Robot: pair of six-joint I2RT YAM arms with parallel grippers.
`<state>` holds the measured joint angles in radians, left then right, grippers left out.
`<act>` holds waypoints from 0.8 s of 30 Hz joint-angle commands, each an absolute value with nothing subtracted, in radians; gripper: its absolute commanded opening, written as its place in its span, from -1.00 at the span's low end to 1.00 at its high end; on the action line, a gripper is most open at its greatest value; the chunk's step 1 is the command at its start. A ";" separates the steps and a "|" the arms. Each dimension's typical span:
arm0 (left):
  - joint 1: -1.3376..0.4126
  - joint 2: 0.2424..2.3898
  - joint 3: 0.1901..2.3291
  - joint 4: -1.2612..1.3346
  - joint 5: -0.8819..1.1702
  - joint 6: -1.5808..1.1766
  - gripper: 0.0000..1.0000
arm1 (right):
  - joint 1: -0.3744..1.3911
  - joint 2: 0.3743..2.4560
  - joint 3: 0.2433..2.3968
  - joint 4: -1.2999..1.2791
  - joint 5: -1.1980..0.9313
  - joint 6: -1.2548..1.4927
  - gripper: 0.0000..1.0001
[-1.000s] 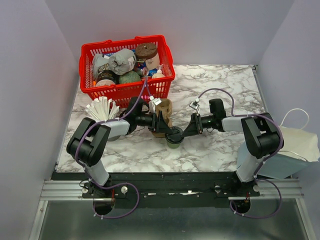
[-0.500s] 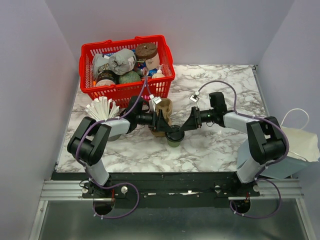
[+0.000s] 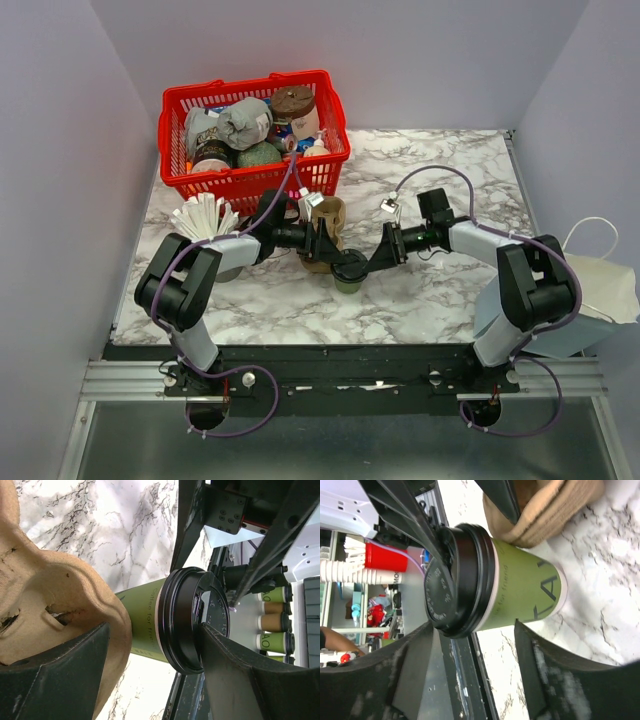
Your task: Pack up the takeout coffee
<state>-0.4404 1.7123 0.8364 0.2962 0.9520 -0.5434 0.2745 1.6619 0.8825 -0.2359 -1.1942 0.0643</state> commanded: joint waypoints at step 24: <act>-0.433 1.746 0.848 0.245 0.873 -0.491 0.57 | 0.256 1.715 0.905 -0.333 -1.275 -0.074 0.46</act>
<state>-0.4404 1.7157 0.8425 0.2813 0.9516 -0.5301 0.2596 1.6985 0.9077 -0.3138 -1.2625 -0.0429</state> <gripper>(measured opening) 0.785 0.741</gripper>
